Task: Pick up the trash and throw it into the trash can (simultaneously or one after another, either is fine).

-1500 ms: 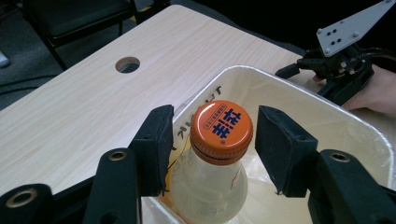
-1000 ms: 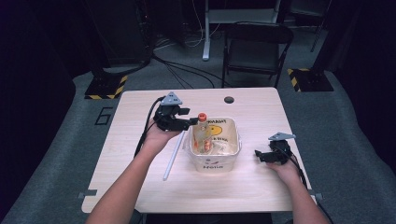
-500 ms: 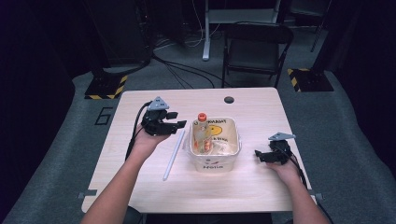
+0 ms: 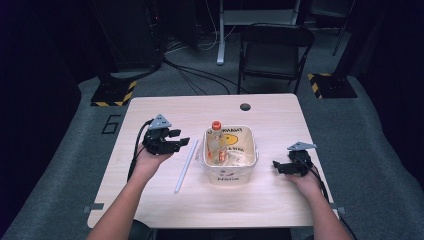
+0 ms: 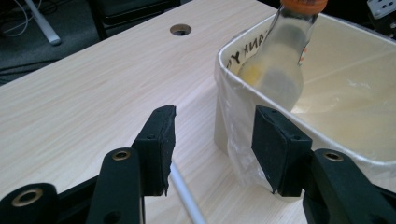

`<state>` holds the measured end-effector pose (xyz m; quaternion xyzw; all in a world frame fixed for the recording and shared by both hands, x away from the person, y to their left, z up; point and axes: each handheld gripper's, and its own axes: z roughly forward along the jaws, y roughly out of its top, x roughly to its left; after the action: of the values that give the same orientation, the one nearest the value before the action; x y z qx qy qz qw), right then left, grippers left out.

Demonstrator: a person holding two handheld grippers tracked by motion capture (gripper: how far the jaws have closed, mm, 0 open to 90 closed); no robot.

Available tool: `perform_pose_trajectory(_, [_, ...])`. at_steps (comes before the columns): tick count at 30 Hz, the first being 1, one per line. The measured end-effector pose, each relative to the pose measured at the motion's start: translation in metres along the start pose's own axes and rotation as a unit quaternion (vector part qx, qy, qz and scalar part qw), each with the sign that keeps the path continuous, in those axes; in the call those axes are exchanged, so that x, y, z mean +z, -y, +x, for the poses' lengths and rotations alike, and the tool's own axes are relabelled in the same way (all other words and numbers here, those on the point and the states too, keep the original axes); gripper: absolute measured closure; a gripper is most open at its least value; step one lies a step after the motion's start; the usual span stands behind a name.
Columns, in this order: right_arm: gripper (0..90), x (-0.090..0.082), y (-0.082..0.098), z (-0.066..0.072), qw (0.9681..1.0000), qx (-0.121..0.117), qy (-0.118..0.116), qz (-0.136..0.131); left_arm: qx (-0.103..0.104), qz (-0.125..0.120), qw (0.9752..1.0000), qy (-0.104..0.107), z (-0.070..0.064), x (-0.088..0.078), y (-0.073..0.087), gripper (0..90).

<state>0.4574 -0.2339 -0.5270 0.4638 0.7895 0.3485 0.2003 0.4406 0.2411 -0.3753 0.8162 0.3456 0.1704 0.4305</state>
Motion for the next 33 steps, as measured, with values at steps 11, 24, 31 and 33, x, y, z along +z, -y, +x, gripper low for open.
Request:
perform_pose_trajectory(11, [13.1,0.000,0.000,0.000,1.0000,-0.001,0.000,0.000,-0.013,0.009,0.9998,-0.014,0.004,0.000,0.030,51.4])
perform_pose_trajectory(24, [13.1,0.000,0.000,0.000,1.0000,-0.001,0.000,0.000,-0.027,0.019,0.9992,-0.024,0.003,0.010,0.056,53.9])
perform_pose_trajectory(31, [13.1,0.000,0.000,0.000,1.0000,-0.001,0.000,0.000,-0.035,0.024,0.9988,-0.025,0.003,0.016,0.068,54.8])
perform_pose_trajectory(33, [13.1,0.000,0.000,0.000,1.0000,0.000,0.000,0.000,-0.036,0.026,0.9987,-0.027,0.003,0.017,0.071,55.6])
